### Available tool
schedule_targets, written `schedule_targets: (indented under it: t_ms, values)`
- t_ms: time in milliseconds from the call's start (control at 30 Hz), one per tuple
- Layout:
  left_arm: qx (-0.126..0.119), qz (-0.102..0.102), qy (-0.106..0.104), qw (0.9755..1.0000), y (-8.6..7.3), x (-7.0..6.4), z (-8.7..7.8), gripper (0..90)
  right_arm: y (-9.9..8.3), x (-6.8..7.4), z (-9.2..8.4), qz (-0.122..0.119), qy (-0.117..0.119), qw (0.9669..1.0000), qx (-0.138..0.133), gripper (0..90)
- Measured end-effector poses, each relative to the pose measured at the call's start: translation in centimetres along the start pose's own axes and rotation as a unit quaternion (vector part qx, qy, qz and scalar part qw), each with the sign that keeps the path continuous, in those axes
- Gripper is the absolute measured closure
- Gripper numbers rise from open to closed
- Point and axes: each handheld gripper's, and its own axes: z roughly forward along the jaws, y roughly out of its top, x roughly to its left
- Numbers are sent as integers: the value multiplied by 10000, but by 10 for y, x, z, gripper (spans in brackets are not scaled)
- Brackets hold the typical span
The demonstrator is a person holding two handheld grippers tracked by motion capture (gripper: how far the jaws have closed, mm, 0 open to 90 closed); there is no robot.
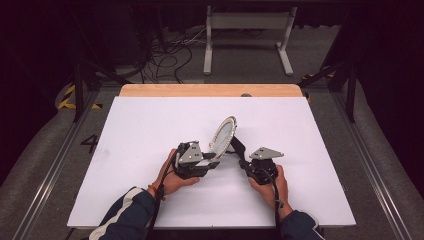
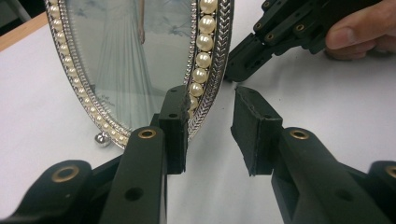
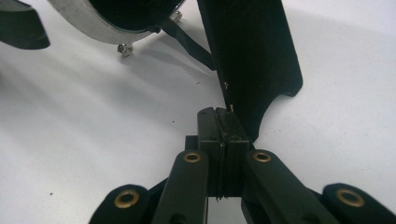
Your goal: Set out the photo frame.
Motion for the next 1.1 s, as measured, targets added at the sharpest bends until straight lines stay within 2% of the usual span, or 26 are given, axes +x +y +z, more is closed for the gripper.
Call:
schedule_targets:
  t_ms: [267,467,567,967,1100]
  values:
    - [-18,-29,-72,10000,1,-3,3,664,-1,-3,1,32,-88,10000,-10,900]
    - [-80,-63,45,9999,3,-4,5,671,0,-6,2,44,-121,9999,-36,900]
    - [-104,-101,31,9999,3,-5,6,671,1,-8,2,52,-126,9999,-52,900]
    - [-42,-7,27,10000,5,-6,7,661,1,-15,2,112,-198,9997,-82,899]
    - [-38,-34,28,10000,4,-5,5,661,1,-16,1,118,-219,9997,-88,889]
